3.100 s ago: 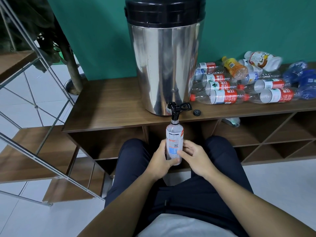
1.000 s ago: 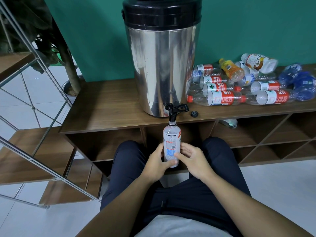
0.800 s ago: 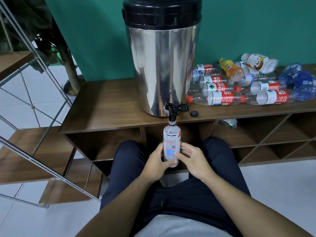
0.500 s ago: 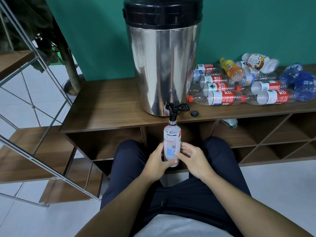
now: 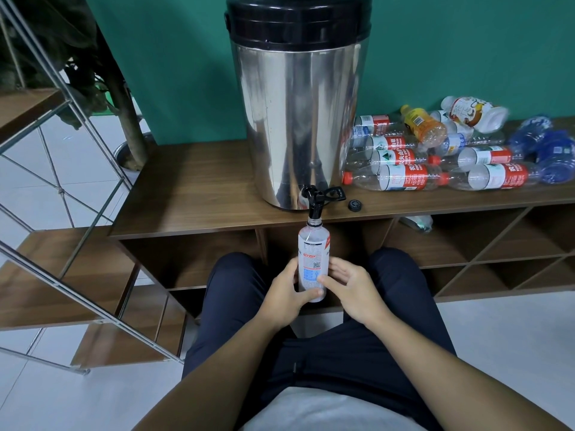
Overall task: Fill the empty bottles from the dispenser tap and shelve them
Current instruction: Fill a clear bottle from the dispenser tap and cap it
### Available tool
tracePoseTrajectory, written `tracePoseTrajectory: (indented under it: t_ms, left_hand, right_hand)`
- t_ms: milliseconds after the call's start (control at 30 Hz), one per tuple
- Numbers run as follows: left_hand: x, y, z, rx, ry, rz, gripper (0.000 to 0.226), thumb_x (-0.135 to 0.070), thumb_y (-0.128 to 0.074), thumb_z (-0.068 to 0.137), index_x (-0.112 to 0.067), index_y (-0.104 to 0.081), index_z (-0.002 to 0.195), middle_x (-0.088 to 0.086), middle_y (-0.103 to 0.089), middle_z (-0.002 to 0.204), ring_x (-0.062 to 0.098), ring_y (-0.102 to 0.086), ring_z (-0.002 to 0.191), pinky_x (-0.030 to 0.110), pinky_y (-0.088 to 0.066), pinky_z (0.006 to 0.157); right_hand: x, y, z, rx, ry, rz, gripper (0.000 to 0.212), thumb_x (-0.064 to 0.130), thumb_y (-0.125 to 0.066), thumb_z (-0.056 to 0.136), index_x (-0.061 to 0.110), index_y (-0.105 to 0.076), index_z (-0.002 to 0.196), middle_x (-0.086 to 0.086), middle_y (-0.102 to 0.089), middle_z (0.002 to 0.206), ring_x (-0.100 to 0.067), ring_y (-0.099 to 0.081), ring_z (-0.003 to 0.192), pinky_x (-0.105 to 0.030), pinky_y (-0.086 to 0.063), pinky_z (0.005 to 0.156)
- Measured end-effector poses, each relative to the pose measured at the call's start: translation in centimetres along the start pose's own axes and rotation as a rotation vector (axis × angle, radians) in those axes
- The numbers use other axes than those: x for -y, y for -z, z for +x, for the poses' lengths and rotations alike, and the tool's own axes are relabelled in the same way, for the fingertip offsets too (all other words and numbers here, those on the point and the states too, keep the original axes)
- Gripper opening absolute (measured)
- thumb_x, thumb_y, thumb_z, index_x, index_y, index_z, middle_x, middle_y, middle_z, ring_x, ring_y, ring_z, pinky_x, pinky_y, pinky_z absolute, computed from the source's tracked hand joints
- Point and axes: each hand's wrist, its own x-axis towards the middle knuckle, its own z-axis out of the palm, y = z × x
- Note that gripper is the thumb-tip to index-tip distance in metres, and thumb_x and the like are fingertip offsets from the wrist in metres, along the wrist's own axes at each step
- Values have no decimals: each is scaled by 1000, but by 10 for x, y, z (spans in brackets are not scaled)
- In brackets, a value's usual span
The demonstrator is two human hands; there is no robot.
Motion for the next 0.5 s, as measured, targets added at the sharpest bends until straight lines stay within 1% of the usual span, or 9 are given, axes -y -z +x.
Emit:
tracePoseTrajectory:
  t_ms: [267, 400, 500]
  left_hand:
    - [0, 0, 0, 0, 5, -8, 72, -25, -92, 94, -37, -56, 155, -21, -72, 143, 1, -65, 135, 42, -53, 120]
    - [0, 0, 0, 0, 5, -21, 70, -22, -91, 93, -37, -58, 152, -19, -73, 140, 4, -67, 134, 45, -54, 119]
    - [0, 0, 0, -1, 6, -24, 70, -21, -92, 92, -37, -58, 152, -19, -73, 140, 4, -67, 133, 45, -54, 119]
  right_hand:
    - [2, 0, -1, 0, 4, 8, 46, 3, -74, 103, 18, -69, 146, 13, -77, 134, -7, -72, 127, -21, -56, 106]
    - [1, -1, 0, -6, 6, 14, 44, -1, -74, 102, 16, -71, 142, 11, -79, 132, -10, -74, 125, -20, -55, 105]
    - [1, -1, 0, -2, 8, 8, 44, -1, -74, 102, 17, -71, 143, 12, -79, 131, -9, -73, 125, -19, -55, 105]
